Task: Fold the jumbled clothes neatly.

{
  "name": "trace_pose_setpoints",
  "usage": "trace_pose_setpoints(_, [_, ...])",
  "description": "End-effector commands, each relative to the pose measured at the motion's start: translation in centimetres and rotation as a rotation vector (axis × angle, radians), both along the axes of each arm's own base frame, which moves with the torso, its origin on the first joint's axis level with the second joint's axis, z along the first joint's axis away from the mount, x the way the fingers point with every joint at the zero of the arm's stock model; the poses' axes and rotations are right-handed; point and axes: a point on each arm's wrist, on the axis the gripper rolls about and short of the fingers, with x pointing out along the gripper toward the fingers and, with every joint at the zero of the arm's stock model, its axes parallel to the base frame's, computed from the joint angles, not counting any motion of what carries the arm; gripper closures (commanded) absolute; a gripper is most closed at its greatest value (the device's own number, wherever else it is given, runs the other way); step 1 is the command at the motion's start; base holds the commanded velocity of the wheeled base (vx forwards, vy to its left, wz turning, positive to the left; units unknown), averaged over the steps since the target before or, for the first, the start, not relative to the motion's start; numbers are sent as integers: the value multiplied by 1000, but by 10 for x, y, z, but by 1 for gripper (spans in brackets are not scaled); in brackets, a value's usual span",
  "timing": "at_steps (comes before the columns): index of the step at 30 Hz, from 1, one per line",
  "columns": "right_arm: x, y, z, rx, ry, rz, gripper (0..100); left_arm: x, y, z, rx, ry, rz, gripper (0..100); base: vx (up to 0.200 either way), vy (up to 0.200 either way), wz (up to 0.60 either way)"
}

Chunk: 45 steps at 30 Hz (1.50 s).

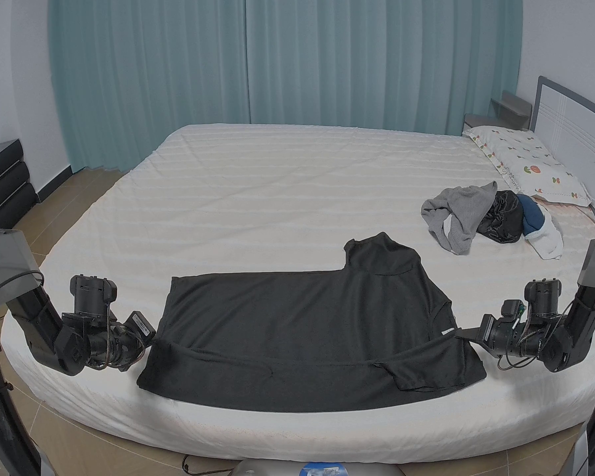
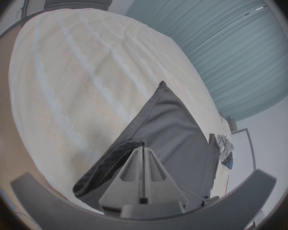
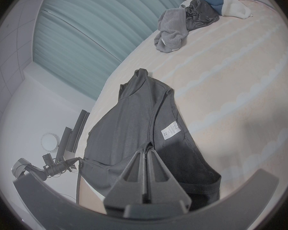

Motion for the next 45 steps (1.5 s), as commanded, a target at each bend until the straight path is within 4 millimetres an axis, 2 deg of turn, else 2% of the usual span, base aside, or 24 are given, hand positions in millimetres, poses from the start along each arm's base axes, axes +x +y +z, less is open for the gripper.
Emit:
trace_pose_setpoints(1, [0, 0, 3, 3, -10, -3, 100, 2, 2, 2, -1, -10, 9, 100, 0, 0, 0])
trace_pose_setpoints(10, [-5, -3, 9, 4, -18, -14, 100, -3, 1, 7, 21, -21, 19, 100, 0, 0, 0])
trace_pose_setpoints(13, [-9, -4, 16, 5, -35, -18, 100, -3, 2, 9, 36, -30, 25, 100, 0, 0, 0])
trace_pose_setpoints(22, [-17, -7, 23, 2, -44, -25, 100, -10, 2, 29, 48, -91, 28, 100, 0, 0, 0])
trace_pose_setpoints(32, [-20, -5, 26, -3, -53, -16, 100, -21, 2, 36, 127, -109, 12, 100, 0, 0, 0])
trace_pose_setpoints(39, [-19, -4, 27, 3, -61, -16, 100, -19, 2, 32, 128, -77, 8, 100, 0, 0, 0])
trace_pose_setpoints(45, [-10, -4, 15, 3, -57, -15, 100, -12, 2, 15, 116, -28, 2, 100, 0, 0, 0])
